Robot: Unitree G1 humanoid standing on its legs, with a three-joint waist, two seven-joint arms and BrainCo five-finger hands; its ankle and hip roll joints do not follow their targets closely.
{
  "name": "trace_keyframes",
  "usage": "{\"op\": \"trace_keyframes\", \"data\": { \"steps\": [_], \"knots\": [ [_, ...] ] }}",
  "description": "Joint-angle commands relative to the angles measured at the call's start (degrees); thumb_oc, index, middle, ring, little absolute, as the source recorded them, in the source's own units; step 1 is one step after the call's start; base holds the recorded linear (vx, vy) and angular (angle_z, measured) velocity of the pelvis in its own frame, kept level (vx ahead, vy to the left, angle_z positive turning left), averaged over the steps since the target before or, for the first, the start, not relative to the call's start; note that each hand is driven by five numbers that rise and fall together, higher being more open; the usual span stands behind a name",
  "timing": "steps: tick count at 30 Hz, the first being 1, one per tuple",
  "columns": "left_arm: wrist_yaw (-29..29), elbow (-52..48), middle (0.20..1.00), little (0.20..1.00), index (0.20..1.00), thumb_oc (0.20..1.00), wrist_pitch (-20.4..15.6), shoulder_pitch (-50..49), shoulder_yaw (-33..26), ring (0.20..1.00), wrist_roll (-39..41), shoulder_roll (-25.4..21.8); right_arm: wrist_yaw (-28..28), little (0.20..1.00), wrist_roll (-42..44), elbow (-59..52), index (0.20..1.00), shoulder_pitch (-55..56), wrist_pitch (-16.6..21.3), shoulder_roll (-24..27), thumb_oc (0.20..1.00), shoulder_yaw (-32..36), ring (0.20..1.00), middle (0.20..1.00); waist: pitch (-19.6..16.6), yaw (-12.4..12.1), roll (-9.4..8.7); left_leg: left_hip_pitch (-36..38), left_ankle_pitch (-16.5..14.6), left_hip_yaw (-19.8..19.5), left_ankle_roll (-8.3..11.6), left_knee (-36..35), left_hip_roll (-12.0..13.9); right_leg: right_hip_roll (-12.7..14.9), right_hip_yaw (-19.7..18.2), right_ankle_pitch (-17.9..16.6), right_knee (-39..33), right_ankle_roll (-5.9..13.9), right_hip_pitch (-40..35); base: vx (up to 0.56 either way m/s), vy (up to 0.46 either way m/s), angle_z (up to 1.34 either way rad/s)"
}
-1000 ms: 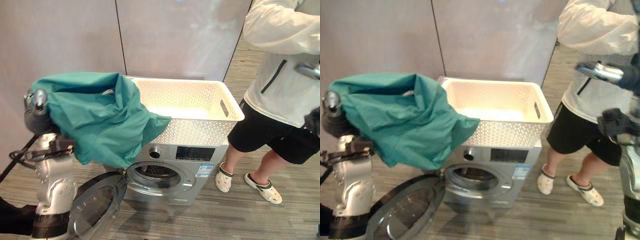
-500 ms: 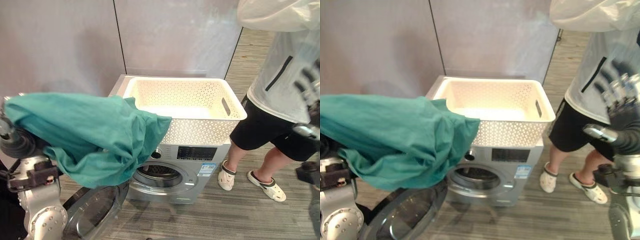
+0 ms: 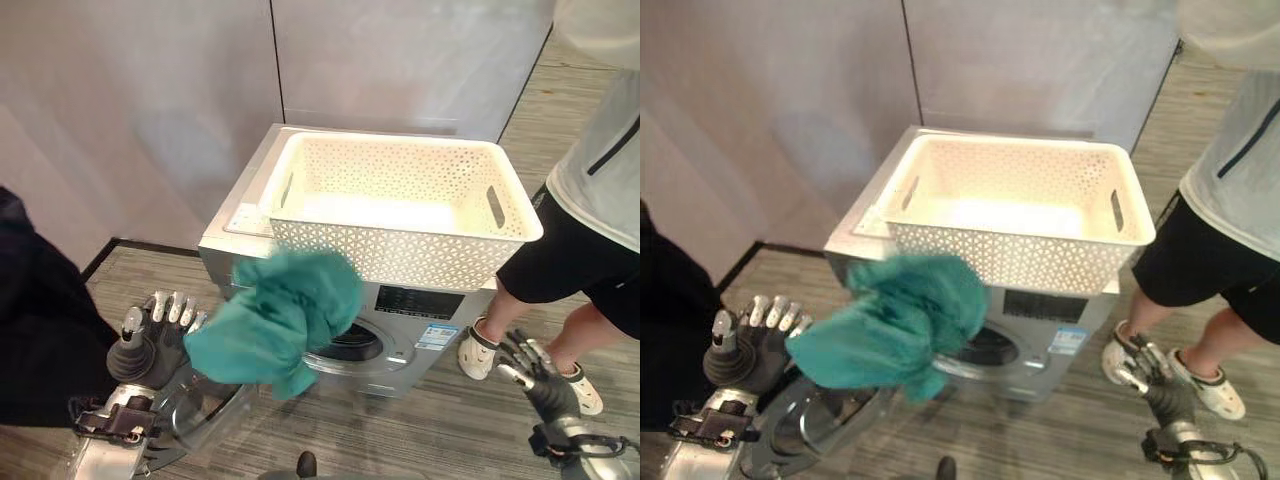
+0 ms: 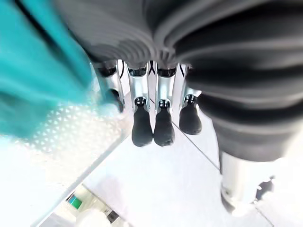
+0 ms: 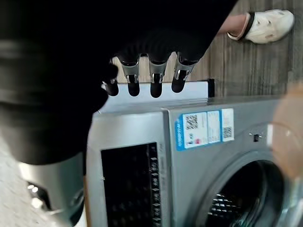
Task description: Grab the laundry basket,head to the washer,open it,put in the laundry and shut it.
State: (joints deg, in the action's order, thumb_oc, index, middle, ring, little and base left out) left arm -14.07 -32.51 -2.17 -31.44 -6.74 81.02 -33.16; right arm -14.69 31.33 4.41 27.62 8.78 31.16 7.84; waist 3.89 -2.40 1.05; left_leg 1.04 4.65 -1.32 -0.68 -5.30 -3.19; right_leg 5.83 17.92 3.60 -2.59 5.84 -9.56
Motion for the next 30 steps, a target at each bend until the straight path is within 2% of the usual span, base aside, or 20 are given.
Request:
{"op": "trace_keyframes", "data": {
  "steps": [1, 4, 9, 16, 27, 28, 29, 30],
  "knots": [
    [-3.9, -3.2, 0.200, 0.200, 0.200, 0.200, -1.1, 3.1, -4.4, 0.200, 1.2, -0.8, -2.6, 1.000, -5.1, -1.5, 1.000, -3.0, 1.5, 4.4, 1.000, -0.9, 1.000, 1.000, -1.3, -0.5, -1.78, 2.1, -3.5, -2.2, 2.25, 0.5, 2.3, 1.9, 0.3, -4.3, 0.9, 1.64, 4.1, 0.00, -0.041, 0.10],
    [-3.5, -1.3, 0.200, 0.200, 0.200, 0.200, -2.8, 4.5, -2.3, 0.200, -1.2, -0.4, -1.3, 1.000, -7.9, -1.6, 1.000, -4.2, 1.3, 5.1, 1.000, -1.1, 1.000, 1.000, -1.4, -0.6, -1.53, 1.8, -3.3, -2.4, 2.45, 0.5, 2.4, 1.8, 0.7, -4.3, 0.6, 1.59, 4.1, -0.01, -0.022, 0.18],
    [-3.5, -0.8, 0.200, 0.200, 0.200, 0.200, -1.8, 5.3, 1.3, 0.200, -2.0, -1.4, -0.7, 1.000, -8.0, 0.0, 1.000, -6.5, 1.2, 6.1, 1.000, -2.2, 1.000, 1.000, -1.5, -0.5, -1.00, 1.6, -3.0, -2.4, 2.60, 0.4, 2.5, 1.9, 0.7, -4.3, 0.5, 1.54, 4.1, 0.00, -0.001, 0.02],
    [-3.7, -0.5, 0.200, 0.200, 0.200, 0.200, -1.4, 5.6, 1.7, 0.200, -3.6, -2.4, 0.4, 1.000, -10.4, 0.8, 1.000, -7.6, 1.1, 6.3, 1.000, -2.8, 1.000, 1.000, -1.7, -0.3, -0.32, 1.7, -3.1, -2.2, 2.67, 0.3, 2.5, 1.8, 0.8, -4.4, 0.0, 1.60, 3.8, 0.00, 0.000, 0.00],
    [-2.8, 1.5, 0.200, 0.200, 0.200, 0.200, -1.4, 5.1, 1.9, 0.200, -4.5, -0.6, 1.2, 1.000, -9.4, 1.2, 1.000, -7.9, 0.9, 4.0, 1.000, -2.5, 1.000, 1.000, -1.8, -0.1, 0.03, 1.3, -3.4, -1.5, 2.51, 0.3, 2.3, 2.1, 0.2, -5.0, -1.0, 1.83, 3.9, 0.00, 0.000, 0.00],
    [-2.7, 2.1, 0.551, 0.551, 0.551, 0.551, -1.5, 5.1, 1.7, 0.551, -4.7, 0.0, 1.2, 1.000, -8.6, 1.5, 1.000, -7.9, 0.9, 3.5, 1.000, -2.3, 1.000, 1.000, -1.9, -0.1, 0.03, 1.3, -3.4, -1.4, 2.51, 0.3, 2.3, 2.1, 0.2, -5.0, -1.0, 1.82, 4.0, 0.00, 0.000, 0.00],
    [-2.5, 2.6, 1.000, 1.000, 1.000, 1.000, -1.8, 5.1, 1.3, 1.000, -4.9, 0.7, 1.3, 1.000, -7.0, 1.9, 1.000, -8.0, 0.8, 2.6, 1.000, -2.1, 1.000, 1.000, -2.0, -0.1, 0.00, 1.3, -3.4, -1.4, 2.50, 0.3, 2.4, 2.1, 0.1, -4.9, -1.0, 1.78, 4.0, 0.00, 0.000, 0.00],
    [-2.5, 2.6, 1.000, 1.000, 1.000, 1.000, -1.8, 5.1, 1.3, 1.000, -4.9, 0.7, 1.3, 1.000, -6.9, 1.9, 1.000, -8.0, 0.8, 2.6, 1.000, -2.1, 1.000, 1.000, -2.0, -0.1, 0.00, 1.3, -3.4, -1.4, 2.50, 0.3, 2.4, 2.1, 0.1, -4.9, -1.0, 1.78, 4.0, 0.00, 0.000, 0.00]
  ]
}}
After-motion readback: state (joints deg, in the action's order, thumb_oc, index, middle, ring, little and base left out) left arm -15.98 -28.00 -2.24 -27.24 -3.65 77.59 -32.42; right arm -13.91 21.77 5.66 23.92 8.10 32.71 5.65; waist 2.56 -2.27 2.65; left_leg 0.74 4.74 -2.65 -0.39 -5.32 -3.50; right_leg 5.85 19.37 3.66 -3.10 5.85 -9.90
